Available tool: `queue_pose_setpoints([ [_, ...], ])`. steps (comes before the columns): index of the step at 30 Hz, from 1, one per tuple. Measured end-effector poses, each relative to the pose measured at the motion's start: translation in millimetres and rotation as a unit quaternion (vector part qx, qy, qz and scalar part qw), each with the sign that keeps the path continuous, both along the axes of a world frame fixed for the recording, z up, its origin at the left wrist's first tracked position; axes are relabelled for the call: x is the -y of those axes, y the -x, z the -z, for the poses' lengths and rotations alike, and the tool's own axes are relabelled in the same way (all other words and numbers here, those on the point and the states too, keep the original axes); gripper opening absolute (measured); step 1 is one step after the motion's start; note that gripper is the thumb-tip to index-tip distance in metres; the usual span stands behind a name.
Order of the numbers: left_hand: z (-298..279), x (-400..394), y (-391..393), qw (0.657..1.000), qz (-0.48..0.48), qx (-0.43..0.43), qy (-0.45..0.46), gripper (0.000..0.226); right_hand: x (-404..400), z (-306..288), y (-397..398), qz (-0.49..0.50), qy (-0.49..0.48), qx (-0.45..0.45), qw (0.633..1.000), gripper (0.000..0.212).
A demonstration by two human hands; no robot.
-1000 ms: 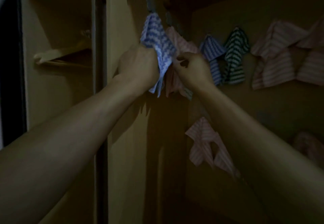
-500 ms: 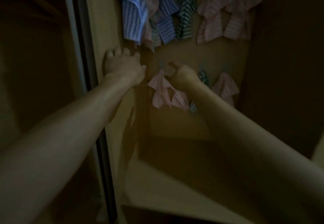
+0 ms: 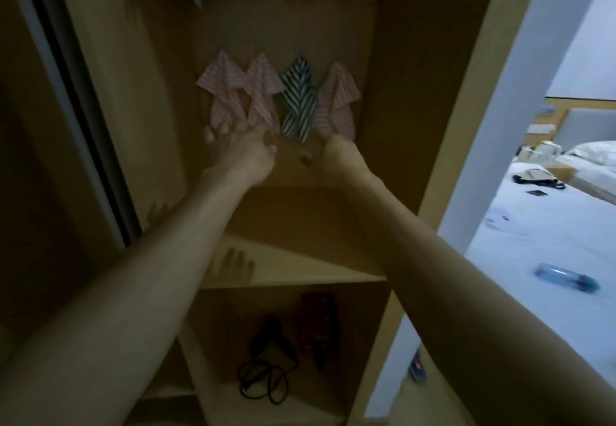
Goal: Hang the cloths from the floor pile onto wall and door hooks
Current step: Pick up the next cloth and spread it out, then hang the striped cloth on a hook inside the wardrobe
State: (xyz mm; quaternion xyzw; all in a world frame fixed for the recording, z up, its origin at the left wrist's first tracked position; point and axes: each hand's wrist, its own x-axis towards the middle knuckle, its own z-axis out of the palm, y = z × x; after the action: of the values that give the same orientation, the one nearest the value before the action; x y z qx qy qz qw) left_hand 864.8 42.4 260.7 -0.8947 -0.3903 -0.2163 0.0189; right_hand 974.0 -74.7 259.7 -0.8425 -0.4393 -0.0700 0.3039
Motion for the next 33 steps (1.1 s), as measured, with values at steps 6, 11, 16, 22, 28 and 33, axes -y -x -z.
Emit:
queue_pose_setpoints([
  [6, 42.8, 81.5, -1.8, 0.995, 0.037, 0.039, 0.085, 0.055, 103.0, 33.1, 5.6, 0.016, -0.011, -0.065, 0.998, 0.057],
  [11, 76.7, 171.0, 7.1, 0.984, 0.082, 0.067, 0.14, 0.053, 191.2, 65.6, 12.8, 0.039, -0.02, -0.081, 0.996, 0.051],
  [16, 101.3, 247.9, 12.5, 0.975, 0.128, 0.061, 0.172, 0.054, 267.3, 99.3, 24.6, 0.086, -0.028, -0.086, 0.992, 0.049],
  [22, 117.8, 315.1, -0.7, 0.96, 0.205, 0.042, 0.185, 0.056, 353.9, 114.2, 43.9, 0.178, -0.057, -0.1, 0.977, 0.048],
  [28, 132.0, 367.7, -28.3, 0.926, 0.333, 0.01, 0.177, 0.055, 425.7, 131.2, 62.4, 0.322, -0.059, -0.105, 0.939, 0.05],
  [33, 143.3, 416.6, -33.6, 0.877, 0.442, -0.018, 0.185, 0.053, 469.8, 148.3, 100.1, 0.43, -0.057, -0.12, 0.893, 0.053],
])
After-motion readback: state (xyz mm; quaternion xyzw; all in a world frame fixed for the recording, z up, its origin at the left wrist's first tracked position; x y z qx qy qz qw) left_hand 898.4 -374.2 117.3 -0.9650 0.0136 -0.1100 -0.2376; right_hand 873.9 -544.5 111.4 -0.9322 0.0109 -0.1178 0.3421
